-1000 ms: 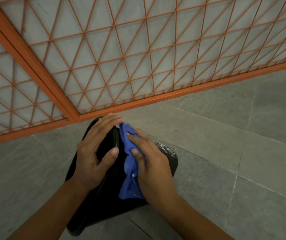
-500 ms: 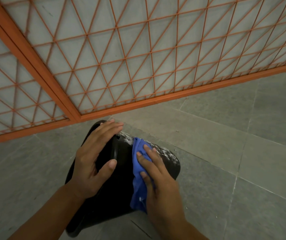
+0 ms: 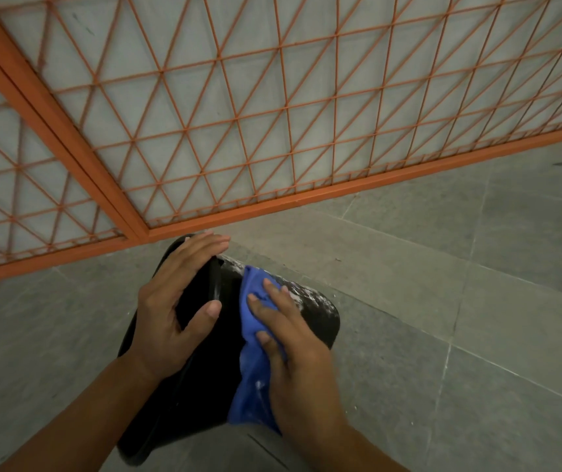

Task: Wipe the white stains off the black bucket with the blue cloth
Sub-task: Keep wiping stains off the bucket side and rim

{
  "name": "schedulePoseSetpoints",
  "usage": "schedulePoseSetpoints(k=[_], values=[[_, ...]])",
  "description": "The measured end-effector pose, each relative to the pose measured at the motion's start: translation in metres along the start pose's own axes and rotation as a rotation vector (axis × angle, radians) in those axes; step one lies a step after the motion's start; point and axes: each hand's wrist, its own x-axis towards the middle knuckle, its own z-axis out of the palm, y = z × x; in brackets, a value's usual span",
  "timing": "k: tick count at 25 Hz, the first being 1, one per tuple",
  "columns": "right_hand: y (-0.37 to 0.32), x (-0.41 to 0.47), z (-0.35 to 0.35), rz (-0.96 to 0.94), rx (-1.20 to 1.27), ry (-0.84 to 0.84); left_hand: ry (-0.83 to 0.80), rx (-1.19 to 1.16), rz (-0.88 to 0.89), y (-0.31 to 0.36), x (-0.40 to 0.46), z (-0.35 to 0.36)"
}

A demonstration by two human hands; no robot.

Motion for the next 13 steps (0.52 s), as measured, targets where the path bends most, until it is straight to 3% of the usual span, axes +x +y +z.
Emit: schedulePoseSetpoints(k=[6, 10, 13], values=[[0.017, 0.003, -0.010, 0.175, -0.068, 0.093, 0.013, -0.019, -0.026, -0.001, -0.002, -0.005], [0.003, 0.001, 0.001, 0.011, -0.029, 0.020, 0.011, -0.002, -0.005, 0.000, -0.006, -0.005], [0.019, 0.018, -0.007, 0.096, -0.044, 0.070, 0.035, 0.003, -0.022, 0.001, -0.006, -0.007]])
